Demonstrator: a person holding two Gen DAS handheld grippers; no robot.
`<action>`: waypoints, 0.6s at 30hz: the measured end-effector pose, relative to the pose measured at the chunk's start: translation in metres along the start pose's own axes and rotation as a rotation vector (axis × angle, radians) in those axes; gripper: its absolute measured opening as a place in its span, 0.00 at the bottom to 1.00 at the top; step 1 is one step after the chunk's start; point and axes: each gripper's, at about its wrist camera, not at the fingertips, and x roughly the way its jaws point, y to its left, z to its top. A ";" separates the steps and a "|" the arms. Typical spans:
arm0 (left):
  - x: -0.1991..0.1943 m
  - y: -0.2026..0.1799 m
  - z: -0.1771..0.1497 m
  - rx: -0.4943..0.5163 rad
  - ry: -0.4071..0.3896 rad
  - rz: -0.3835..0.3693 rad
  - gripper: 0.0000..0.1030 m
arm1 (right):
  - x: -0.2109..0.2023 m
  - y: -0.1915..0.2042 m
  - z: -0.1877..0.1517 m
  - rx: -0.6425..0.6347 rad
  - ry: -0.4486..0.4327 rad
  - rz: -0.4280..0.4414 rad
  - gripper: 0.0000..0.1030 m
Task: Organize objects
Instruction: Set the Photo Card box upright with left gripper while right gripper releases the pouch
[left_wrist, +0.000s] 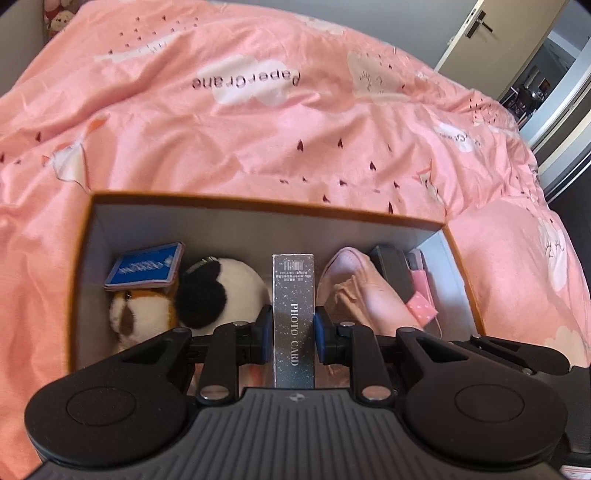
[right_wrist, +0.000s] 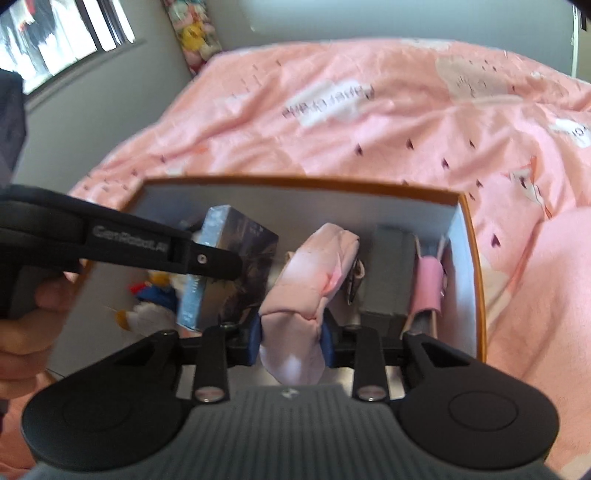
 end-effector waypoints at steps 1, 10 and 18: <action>-0.006 0.001 0.000 0.000 -0.012 0.001 0.24 | -0.006 0.003 0.001 -0.003 -0.026 0.019 0.31; -0.022 -0.002 0.006 0.008 -0.046 0.007 0.24 | 0.005 0.001 0.003 -0.006 -0.028 0.020 0.31; -0.001 -0.007 0.000 0.022 -0.010 0.002 0.24 | 0.020 0.005 -0.018 -0.152 -0.013 -0.116 0.31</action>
